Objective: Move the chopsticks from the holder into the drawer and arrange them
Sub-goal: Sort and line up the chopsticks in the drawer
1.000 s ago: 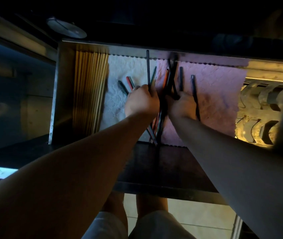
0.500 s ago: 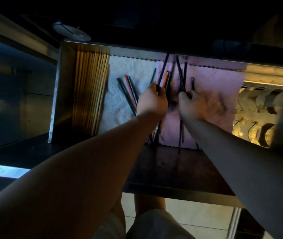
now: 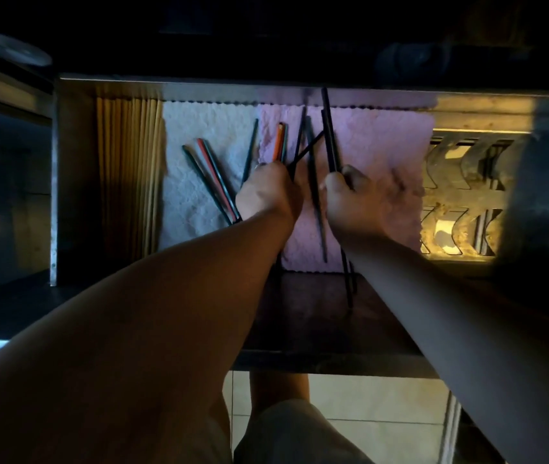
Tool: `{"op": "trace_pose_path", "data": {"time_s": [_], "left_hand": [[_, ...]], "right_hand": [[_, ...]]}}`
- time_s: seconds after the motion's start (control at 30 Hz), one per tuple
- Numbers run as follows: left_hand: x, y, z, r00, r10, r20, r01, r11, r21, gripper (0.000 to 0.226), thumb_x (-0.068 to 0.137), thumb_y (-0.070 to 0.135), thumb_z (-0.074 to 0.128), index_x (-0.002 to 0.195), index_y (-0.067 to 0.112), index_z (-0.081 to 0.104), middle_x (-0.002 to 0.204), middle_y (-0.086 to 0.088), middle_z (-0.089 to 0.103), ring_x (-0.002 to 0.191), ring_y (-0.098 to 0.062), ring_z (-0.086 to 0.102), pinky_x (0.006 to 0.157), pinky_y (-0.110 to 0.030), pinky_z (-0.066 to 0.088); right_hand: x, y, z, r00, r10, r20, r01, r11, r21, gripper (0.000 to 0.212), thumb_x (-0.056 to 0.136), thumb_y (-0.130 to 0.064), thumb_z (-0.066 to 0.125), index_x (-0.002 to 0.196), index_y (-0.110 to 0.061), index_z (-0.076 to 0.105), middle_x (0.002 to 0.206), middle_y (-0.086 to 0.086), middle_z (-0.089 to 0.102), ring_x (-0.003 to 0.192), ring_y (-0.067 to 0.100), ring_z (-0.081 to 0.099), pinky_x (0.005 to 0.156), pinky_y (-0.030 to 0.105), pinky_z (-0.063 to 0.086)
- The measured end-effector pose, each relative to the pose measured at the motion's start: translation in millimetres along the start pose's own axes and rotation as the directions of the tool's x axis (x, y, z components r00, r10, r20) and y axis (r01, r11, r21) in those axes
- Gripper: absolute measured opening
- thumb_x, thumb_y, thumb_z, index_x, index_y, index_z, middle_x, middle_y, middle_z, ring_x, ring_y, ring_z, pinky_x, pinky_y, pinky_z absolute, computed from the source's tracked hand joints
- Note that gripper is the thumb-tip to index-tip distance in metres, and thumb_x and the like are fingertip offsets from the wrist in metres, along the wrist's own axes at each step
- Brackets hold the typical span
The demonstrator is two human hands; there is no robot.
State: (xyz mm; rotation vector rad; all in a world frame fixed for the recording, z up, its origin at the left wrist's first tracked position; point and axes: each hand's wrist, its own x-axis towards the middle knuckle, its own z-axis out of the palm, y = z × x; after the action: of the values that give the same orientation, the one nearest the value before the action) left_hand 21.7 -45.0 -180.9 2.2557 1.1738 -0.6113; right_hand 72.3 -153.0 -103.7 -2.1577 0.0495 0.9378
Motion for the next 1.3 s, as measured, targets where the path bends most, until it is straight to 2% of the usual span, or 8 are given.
{"op": "trace_pose_path", "data": {"time_s": [0.1,0.2,0.4,0.73,0.97,1.13,1.2,1.3], "left_hand": [[-3,9,-5,1.000,-0.005,0.028,0.005,1.000,-0.010,0.056,0.092,0.060,0.043,0.106,0.011,0.067,0.106,-0.011,0.068,0.096,-0.033,0.066,0.068,-0.033,0.044],[-10,12,-17,0.992,-0.001,0.125,0.003,1.000,-0.015,0.049,0.095,0.051,0.042,0.112,0.011,0.065,0.113,-0.015,0.066,0.102,-0.033,0.064,0.068,-0.032,0.041],[-7,-17,-47,0.988,0.043,0.150,-0.016,0.985,-0.174,0.036,0.097,0.028,0.040,0.114,0.003,0.060,0.114,-0.025,0.063,0.103,-0.041,0.061,0.079,-0.036,0.047],[-7,-82,-66,0.963,-0.267,0.018,0.264,0.934,-0.241,0.027,0.091,0.013,0.049,0.118,0.010,0.055,0.114,-0.012,0.064,0.105,-0.031,0.062,0.079,-0.034,0.048],[0,-80,-52,0.896,-0.426,0.129,0.425,0.733,-0.530,0.027,0.094,0.013,0.050,0.117,0.007,0.062,0.096,-0.005,0.063,0.096,-0.023,0.065,0.070,-0.028,0.049],[1,-74,-43,0.940,-0.310,0.145,0.328,0.695,-0.640,0.034,0.092,0.008,0.047,0.120,0.015,0.065,0.105,-0.010,0.068,0.103,-0.030,0.066,0.088,-0.033,0.054],[0,-70,-40,0.960,-0.216,0.178,0.280,0.726,-0.628,0.037,0.094,0.009,0.046,0.125,0.019,0.062,0.111,-0.012,0.069,0.094,-0.030,0.068,0.073,-0.023,0.051],[0,-67,-39,0.967,-0.134,0.216,0.241,0.753,-0.612,0.037,0.096,0.012,0.044,0.127,0.023,0.059,0.110,-0.006,0.070,0.056,-0.011,0.055,0.047,-0.018,0.037]], "right_hand": [[6,11,25,0.999,-0.028,-0.047,0.031,0.998,0.059,0.023,0.098,-0.016,0.048,0.095,0.002,0.062,0.086,0.013,0.063,0.053,0.000,0.049,0.054,0.000,0.031],[16,18,38,0.999,0.000,-0.035,0.005,0.987,0.162,0.020,0.094,-0.020,0.056,0.075,-0.012,0.056,0.060,0.000,0.050,0.050,0.006,0.047,0.049,0.019,0.039],[18,3,45,0.990,0.104,0.095,-0.128,0.946,0.298,0.028,0.099,-0.031,0.046,0.077,-0.018,0.058,0.048,0.001,0.035,0.034,0.013,0.033,0.040,0.017,0.026],[25,1,68,0.992,0.111,0.055,-0.122,0.956,0.266,0.036,0.098,-0.028,0.049,0.064,-0.019,0.060,0.048,0.000,0.039,0.028,0.006,0.031,0.038,0.012,0.021],[20,13,71,0.993,0.101,0.058,-0.112,0.964,0.243,0.031,0.078,-0.049,0.049,0.056,-0.036,0.066,0.051,0.003,0.039,0.037,0.017,0.033,0.048,0.020,0.025],[21,18,72,0.991,0.122,0.049,-0.131,0.953,0.272,0.035,0.090,-0.039,0.050,0.060,-0.025,0.064,0.048,0.000,0.041,0.031,0.011,0.034,0.044,0.015,0.025],[22,19,72,0.991,0.118,0.067,-0.133,0.946,0.296,0.035,0.097,-0.031,0.049,0.065,-0.021,0.060,0.049,0.001,0.041,0.028,0.007,0.032,0.040,0.011,0.023],[20,17,71,0.992,0.102,0.074,-0.119,0.944,0.306,0.033,0.098,-0.027,0.049,0.068,-0.020,0.060,0.052,0.002,0.043,0.027,0.005,0.033,0.038,0.011,0.023]]}}
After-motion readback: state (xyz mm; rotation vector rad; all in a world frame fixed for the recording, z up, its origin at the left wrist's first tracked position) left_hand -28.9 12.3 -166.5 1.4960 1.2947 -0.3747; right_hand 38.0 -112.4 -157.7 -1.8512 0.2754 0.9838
